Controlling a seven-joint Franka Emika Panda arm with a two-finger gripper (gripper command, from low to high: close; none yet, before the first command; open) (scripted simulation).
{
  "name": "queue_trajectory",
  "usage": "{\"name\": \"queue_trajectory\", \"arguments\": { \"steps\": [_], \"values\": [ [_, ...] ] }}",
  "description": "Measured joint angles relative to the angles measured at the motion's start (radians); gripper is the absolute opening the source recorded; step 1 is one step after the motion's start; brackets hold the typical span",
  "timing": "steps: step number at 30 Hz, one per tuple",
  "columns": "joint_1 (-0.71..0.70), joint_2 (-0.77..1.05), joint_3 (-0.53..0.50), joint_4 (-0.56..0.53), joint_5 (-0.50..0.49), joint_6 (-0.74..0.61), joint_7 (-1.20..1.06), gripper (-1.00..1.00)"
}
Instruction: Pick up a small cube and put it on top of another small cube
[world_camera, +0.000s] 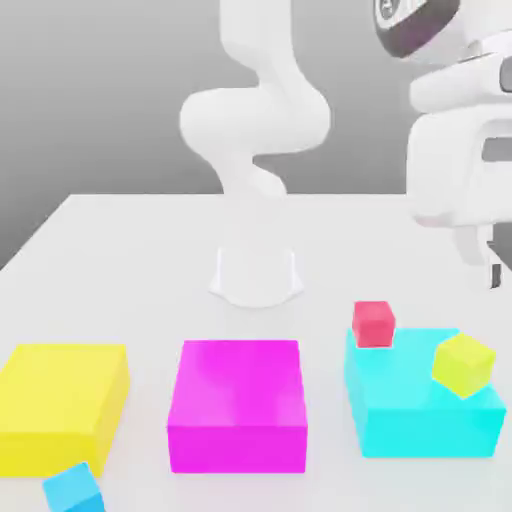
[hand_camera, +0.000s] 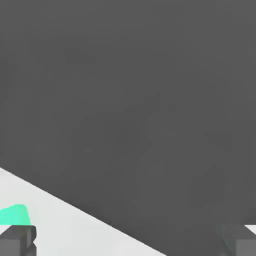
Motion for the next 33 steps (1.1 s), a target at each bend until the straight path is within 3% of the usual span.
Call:
{"name": "queue_trajectory", "arguments": {
  "steps": [11,15,16,22,27,33],
  "values": [
    [0.127,0.405,0.043,0.07,-0.094,0.075,-0.008,0.0],
    [0.169,0.549,0.006,0.104,-0.137,0.165,0.016,0.0],
    [0.175,0.571,-0.001,0.11,-0.144,0.181,0.02,-1.0],
    [0.178,0.582,-0.004,0.113,-0.146,0.189,0.021,-1.0],
    [0.145,0.453,0.031,0.079,-0.097,0.093,-0.015,-1.0],
    [-0.021,0.388,-0.053,0.029,-0.051,0.064,-0.11,-1.0]
  ]
}}
